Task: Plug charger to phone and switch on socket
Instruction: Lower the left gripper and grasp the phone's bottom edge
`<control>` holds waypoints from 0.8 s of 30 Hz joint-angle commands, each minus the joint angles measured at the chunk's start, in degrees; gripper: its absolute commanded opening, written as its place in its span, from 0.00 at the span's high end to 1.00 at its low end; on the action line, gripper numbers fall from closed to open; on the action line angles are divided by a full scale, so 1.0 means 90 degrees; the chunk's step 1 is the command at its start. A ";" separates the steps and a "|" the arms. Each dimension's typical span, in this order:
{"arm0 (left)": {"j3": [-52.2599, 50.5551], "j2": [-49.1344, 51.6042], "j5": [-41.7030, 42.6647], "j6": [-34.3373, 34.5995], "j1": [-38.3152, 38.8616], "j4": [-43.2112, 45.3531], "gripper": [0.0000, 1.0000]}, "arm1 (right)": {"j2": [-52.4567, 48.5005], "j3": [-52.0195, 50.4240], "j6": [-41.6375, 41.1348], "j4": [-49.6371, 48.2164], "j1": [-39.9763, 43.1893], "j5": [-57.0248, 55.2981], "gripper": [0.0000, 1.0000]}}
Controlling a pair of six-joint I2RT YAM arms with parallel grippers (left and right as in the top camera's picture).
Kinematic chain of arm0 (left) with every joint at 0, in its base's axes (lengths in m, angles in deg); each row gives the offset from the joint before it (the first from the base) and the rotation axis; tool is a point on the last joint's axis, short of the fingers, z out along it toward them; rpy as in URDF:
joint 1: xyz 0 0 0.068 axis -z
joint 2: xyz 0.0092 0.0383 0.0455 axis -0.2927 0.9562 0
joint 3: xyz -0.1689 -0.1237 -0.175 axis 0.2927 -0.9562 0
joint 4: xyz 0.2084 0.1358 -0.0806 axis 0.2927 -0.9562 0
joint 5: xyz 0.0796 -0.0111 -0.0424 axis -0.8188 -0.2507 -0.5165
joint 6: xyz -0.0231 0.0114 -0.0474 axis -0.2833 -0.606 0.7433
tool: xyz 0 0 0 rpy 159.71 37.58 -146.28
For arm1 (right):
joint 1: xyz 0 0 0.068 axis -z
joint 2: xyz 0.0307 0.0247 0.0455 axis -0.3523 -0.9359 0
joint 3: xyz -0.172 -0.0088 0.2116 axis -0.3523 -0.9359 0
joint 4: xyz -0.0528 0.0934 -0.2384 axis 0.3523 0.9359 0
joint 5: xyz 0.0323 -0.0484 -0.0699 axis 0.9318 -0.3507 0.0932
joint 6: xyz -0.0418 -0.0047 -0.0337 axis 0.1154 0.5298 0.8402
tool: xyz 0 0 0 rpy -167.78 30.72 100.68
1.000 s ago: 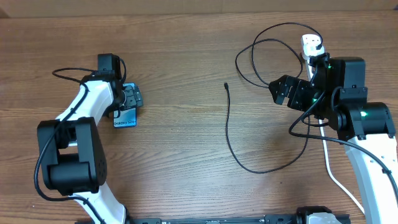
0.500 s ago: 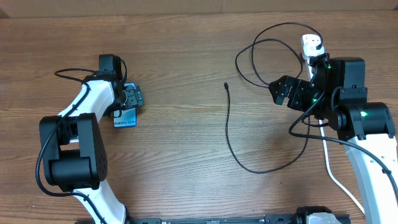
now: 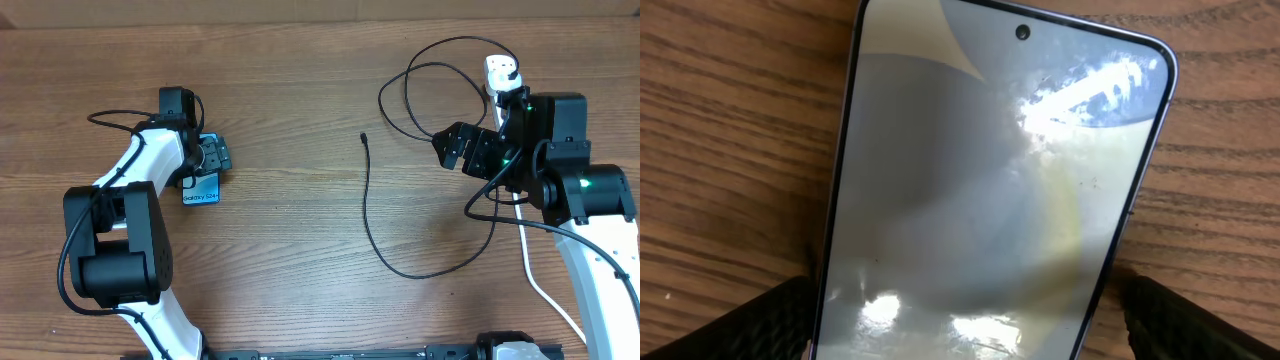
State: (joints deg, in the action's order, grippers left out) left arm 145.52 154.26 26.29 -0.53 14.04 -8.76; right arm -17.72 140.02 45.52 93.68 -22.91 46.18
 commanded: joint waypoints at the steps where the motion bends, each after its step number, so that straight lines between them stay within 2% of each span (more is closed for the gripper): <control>1: 0.0085 0.0141 -0.0058 0.0046 0.0044 -0.0073 0.10 | 0.0010 0.0134 0.0007 -0.0005 0.0012 0.0053 0.00; 6: 0.0085 0.0141 -0.0058 0.0044 0.0044 -0.0102 0.13 | 0.0010 0.0134 0.0007 -0.0005 0.0012 0.0053 0.00; 19: 0.0085 0.0141 -0.0061 0.0044 0.0044 -0.0175 0.33 | 0.0010 0.0134 0.0007 -0.0005 0.0012 0.0053 0.00; 24: 0.0085 0.0141 -0.0061 0.0044 0.0044 -0.0175 0.35 | 0.0010 0.0134 0.0007 -0.0005 0.0012 0.0053 0.00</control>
State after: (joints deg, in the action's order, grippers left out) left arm 145.81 154.26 26.29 -0.36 14.04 -10.05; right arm -17.72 140.02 45.54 93.70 -22.91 46.21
